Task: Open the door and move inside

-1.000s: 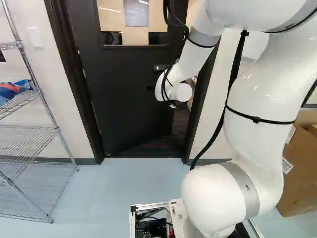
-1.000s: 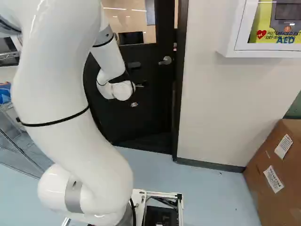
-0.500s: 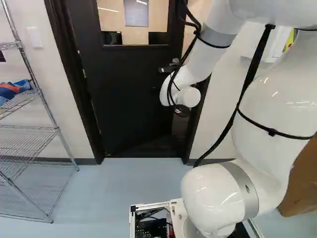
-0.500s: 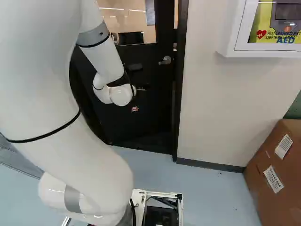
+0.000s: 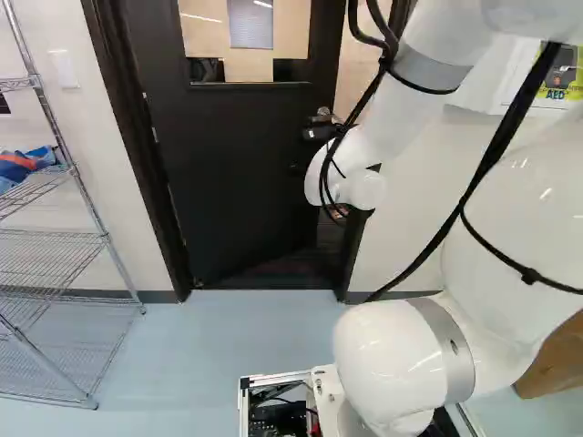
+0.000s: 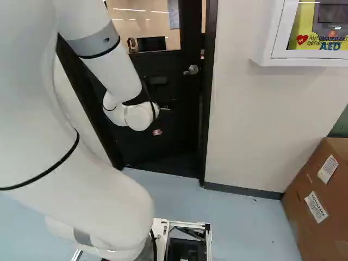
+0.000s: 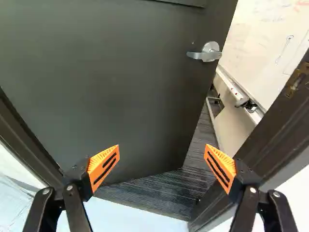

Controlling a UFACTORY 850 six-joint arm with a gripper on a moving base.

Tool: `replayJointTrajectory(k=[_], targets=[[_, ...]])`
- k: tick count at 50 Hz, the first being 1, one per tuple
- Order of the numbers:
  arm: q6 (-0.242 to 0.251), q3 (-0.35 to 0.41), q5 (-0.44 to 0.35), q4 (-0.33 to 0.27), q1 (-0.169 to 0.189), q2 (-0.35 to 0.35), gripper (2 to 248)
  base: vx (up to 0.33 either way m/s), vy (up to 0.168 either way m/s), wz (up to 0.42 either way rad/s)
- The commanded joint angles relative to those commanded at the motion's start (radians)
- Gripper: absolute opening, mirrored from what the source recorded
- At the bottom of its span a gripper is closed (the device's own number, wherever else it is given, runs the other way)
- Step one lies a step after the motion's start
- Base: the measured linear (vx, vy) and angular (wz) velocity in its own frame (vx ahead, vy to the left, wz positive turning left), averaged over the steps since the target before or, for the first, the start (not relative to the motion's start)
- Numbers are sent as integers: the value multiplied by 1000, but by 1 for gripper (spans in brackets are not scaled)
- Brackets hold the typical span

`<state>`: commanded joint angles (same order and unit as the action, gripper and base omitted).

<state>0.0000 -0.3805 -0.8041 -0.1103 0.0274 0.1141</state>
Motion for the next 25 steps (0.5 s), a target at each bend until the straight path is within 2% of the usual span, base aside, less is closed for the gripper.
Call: replayJointTrajectory(k=[12, 25], targets=[[0, 49, 0, 0, 28, 53, 247, 0, 0, 0], [0, 59, 0, 0, 35, 63, 247, 0, 0, 0]])
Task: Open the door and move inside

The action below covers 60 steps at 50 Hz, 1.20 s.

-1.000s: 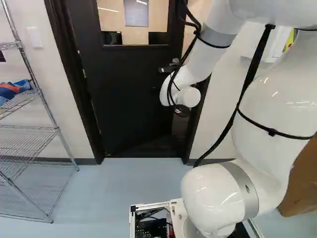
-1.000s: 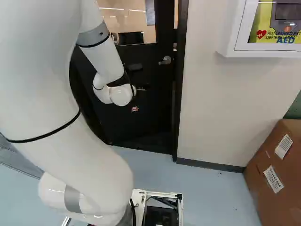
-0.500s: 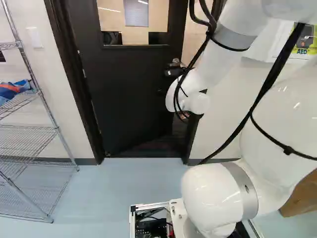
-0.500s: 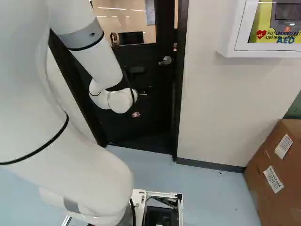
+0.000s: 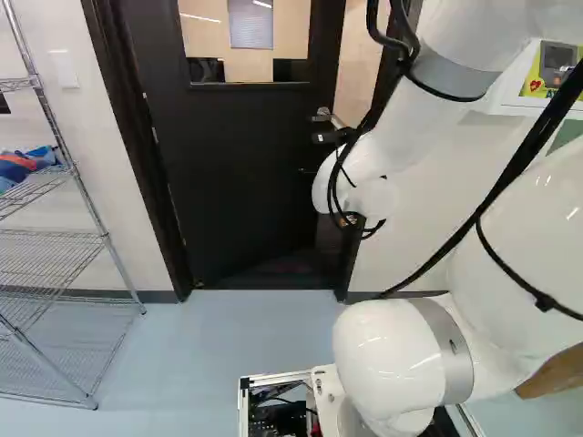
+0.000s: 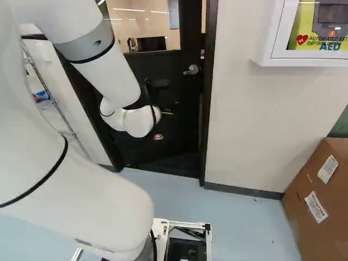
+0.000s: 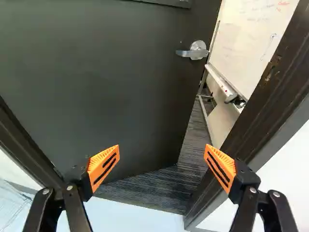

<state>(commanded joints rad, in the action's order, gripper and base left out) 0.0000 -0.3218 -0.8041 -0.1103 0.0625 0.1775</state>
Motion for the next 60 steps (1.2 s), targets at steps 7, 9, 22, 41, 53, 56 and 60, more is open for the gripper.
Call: replayJointTrajectory(k=[7, 9, 22, 41, 53, 56, 60], targets=[[0, 0, 0, 0, 0, 0, 247, 0, 0, 0], [0, 0, 0, 0, 0, 0, 247, 0, 0, 0], [0, 0, 0, 0, 0, 0, 247, 0, 0, 0], [0, 0, 0, 0, 0, 0, 247, 16, 2, 0], [0, 0, 0, 0, 0, 0, 247, 62, 19, 75], [0, 0, 0, 0, 0, 0, 247, 52, 17, 83], [0, 0, 0, 0, 0, 0, 247, 53, 15, 80]])
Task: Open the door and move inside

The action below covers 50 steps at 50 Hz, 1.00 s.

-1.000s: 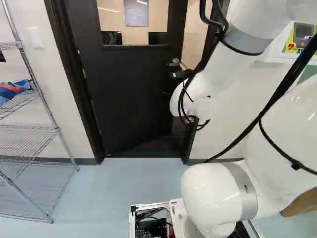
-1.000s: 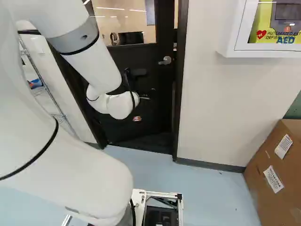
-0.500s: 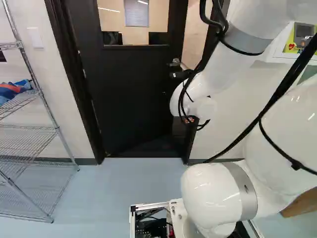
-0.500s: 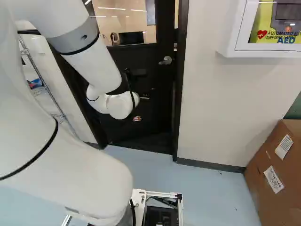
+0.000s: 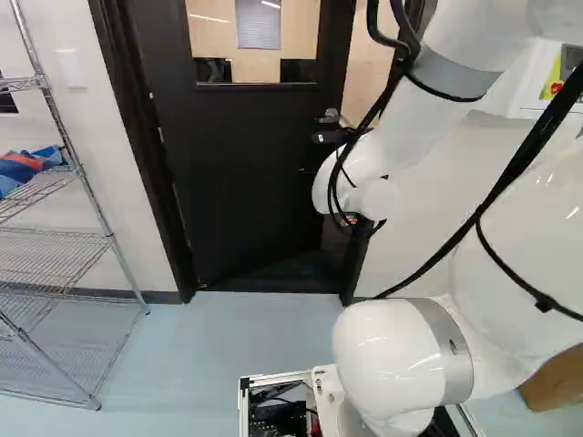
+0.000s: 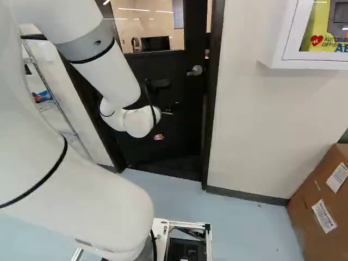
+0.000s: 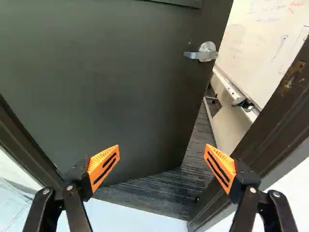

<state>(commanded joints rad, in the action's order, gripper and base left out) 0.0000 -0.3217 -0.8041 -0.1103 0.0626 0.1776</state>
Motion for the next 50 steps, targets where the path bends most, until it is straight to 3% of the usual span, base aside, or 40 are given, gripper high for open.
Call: replayJointTrajectory(k=[50], targets=[[0, 0, 0, 0, 0, 0, 247, 63, 33, 46]])
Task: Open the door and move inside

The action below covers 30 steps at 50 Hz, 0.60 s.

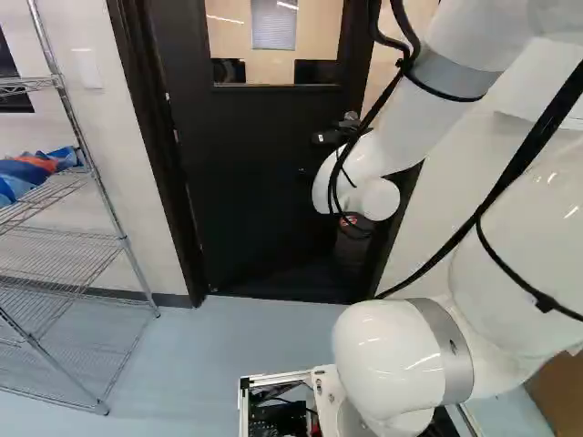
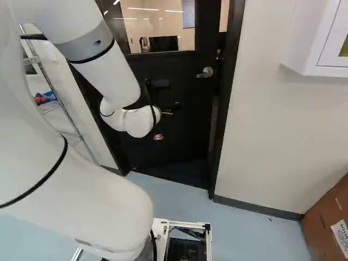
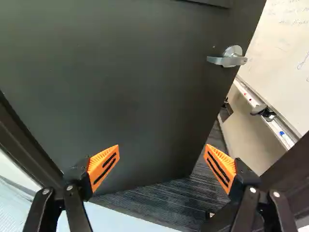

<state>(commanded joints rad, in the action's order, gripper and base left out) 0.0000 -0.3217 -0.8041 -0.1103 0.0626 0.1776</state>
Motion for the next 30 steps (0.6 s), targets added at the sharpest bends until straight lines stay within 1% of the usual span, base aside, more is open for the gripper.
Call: replayJointTrajectory(k=[30], targets=[[0, 0, 0, 0, 0, 0, 247, 87, 56, -15]])
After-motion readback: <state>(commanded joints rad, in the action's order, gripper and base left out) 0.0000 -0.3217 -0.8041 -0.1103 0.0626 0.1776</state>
